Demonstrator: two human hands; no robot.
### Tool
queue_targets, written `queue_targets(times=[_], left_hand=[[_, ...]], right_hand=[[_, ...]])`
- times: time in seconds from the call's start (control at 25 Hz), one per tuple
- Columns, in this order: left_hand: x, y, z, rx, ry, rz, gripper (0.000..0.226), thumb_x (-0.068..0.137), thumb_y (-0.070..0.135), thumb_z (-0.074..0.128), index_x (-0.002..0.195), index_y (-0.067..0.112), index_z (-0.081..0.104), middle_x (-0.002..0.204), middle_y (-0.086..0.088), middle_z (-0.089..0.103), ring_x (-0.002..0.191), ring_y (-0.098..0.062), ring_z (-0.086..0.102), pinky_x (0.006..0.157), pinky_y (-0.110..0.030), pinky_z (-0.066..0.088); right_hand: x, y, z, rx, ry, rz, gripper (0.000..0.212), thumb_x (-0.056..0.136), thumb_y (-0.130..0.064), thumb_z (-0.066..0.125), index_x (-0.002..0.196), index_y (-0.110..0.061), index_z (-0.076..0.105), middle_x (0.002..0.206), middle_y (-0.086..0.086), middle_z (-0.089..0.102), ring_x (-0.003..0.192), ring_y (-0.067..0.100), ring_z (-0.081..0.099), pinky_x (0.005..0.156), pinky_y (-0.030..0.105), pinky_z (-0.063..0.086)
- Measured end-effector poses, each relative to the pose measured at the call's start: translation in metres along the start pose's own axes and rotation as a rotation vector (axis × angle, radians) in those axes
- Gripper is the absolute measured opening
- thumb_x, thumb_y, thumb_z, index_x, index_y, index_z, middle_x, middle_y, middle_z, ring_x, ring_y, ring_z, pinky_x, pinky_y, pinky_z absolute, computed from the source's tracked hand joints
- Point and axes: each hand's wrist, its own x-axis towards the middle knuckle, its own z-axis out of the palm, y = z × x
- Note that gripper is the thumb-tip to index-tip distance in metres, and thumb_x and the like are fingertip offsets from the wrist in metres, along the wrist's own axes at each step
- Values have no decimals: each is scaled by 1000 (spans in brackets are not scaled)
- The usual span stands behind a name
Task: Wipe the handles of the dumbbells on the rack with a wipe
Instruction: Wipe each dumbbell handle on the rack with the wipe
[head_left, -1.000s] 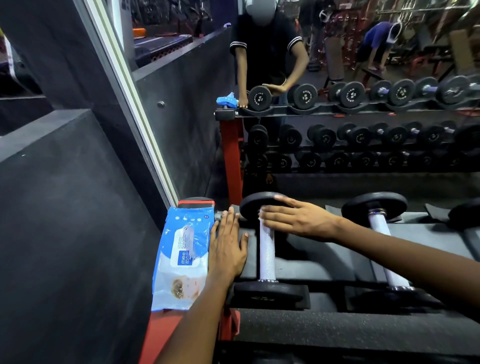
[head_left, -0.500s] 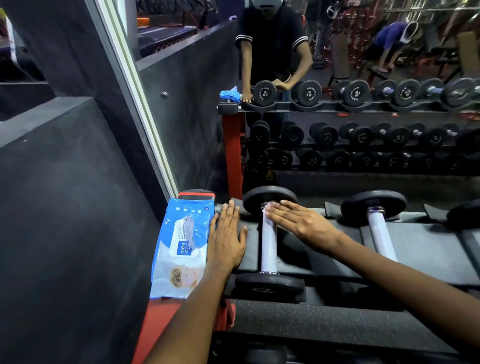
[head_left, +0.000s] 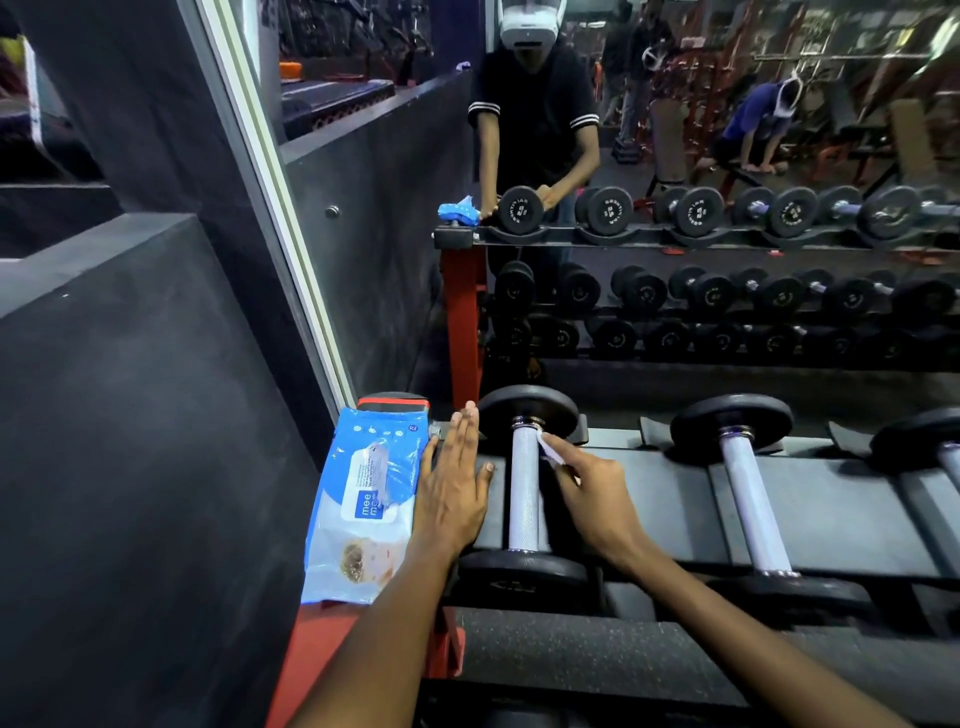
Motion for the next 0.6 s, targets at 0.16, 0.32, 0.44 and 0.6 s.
queue_targets(times=[0.16,0.32,0.44,0.6], left_hand=[[-2,1,-4,-76,-10,5,63,98,40,26,153,18,3,160,9,8,147,-5,8,118,-32,13],[16,21,-21,-396,45,-13,57,99,40,26,152,20,16,160,8,13,148,-4,9,119,-25,11],[50,20,-36,-227,-73,258,58,100,41,28,152,16,18,161,3,12,149,-9,8,120,-32,14],[70,-2,-44,-56,-203,537,70,100,50,28,153,8,10,162,-2,6,150,-12,4,120,-35,17]], right_hand=[[3,-3,0,244,2,372,21,89,-17,58,103,-20,72,86,-8,72,79,8,65,73,27,50],[-2,-3,0,530,-49,690,19,85,-5,53,82,-13,70,75,6,64,66,18,56,60,33,47],[9,-15,-10,819,-85,841,26,90,8,41,86,-6,61,77,11,60,67,21,58,65,32,54],[33,-27,-7,892,-306,922,29,90,6,37,83,-5,62,77,9,65,63,16,61,66,26,48]])
